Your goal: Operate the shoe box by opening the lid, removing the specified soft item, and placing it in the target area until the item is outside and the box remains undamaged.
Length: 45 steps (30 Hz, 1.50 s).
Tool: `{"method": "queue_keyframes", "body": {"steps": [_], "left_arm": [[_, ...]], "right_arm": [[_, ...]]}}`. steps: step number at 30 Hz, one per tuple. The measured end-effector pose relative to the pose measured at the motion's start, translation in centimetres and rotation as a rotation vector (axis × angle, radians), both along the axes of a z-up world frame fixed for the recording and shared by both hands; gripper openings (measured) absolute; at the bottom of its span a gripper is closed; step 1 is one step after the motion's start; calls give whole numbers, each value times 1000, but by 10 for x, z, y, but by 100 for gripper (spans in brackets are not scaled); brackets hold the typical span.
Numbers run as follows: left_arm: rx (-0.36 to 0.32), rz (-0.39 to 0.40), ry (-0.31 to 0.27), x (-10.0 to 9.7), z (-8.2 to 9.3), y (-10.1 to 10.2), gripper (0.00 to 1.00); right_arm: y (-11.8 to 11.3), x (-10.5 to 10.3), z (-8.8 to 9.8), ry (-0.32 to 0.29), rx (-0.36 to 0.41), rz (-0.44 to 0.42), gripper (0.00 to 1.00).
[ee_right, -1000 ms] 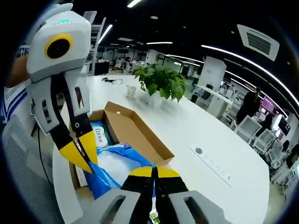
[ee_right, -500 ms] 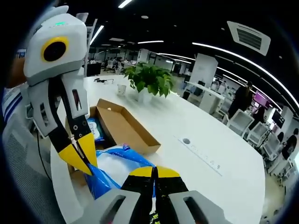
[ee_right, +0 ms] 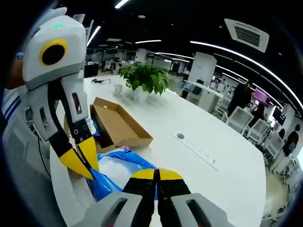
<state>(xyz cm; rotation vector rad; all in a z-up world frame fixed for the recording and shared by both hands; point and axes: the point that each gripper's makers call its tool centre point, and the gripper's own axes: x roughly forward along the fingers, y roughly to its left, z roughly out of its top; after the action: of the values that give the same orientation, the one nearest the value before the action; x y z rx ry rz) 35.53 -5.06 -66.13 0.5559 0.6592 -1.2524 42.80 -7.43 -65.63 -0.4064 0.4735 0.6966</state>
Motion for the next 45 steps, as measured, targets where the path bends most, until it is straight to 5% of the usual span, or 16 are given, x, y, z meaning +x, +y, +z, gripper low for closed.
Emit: {"method": "queue_keyframes", "body": {"steps": [23, 45], "left_arm": [[-4, -35, 48, 4, -22, -57, 0], [18, -96, 100, 9, -64, -109, 0]], "right_arm": [[-55, 6, -23, 60, -2, -25, 0], [-105, 7, -61, 123, -26, -63, 0]]}}
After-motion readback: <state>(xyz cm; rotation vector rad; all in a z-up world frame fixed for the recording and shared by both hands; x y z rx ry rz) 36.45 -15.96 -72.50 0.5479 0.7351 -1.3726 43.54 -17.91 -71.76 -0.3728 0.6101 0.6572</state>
